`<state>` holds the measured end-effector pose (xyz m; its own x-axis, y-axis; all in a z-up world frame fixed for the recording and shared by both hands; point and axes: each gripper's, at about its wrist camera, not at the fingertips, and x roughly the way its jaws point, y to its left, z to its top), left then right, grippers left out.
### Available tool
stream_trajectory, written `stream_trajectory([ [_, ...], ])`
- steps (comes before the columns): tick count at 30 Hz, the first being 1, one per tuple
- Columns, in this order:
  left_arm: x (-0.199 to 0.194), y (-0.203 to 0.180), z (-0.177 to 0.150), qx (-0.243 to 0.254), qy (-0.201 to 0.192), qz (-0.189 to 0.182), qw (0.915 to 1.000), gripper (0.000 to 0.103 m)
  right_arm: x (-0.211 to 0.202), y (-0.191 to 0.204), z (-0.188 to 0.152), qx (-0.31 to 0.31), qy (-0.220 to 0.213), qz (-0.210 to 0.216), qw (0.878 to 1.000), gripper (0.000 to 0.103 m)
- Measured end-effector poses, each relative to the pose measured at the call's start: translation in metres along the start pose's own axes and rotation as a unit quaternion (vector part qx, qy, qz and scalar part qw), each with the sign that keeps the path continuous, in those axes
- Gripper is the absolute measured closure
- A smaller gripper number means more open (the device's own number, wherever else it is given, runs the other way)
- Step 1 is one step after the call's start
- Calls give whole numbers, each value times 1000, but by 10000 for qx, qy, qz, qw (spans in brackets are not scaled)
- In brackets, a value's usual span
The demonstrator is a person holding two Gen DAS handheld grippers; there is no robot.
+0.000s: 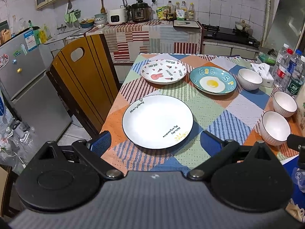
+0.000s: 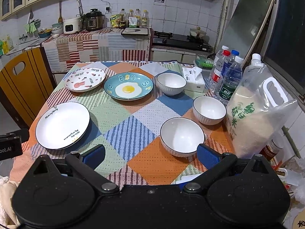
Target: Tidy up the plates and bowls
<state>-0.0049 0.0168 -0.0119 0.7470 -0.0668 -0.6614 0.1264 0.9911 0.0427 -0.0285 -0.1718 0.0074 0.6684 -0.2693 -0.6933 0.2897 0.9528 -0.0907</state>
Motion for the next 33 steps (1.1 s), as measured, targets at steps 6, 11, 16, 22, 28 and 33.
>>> stream_trajectory([
  [6,2,2,-1,-17,42,-32,10000,2,0,0,0,10,0,-3,10000,0],
  [11,4,4,-1,-57,32,-16,10000,2,0,0,0,13,2,-6,10000,0],
  [16,6,7,1,-132,108,-139,9998,2,0,0,0,13,4,-6,10000,0],
  [22,7,10,0,-127,204,-160,9996,2,3,-3,-1,19,32,-11,10000,0],
  [28,6,11,0,-141,249,-238,9993,3,4,-2,-2,9,39,-19,10000,0],
  [33,6,14,1,-186,295,-303,9989,4,4,-2,-2,6,43,-24,10000,0],
])
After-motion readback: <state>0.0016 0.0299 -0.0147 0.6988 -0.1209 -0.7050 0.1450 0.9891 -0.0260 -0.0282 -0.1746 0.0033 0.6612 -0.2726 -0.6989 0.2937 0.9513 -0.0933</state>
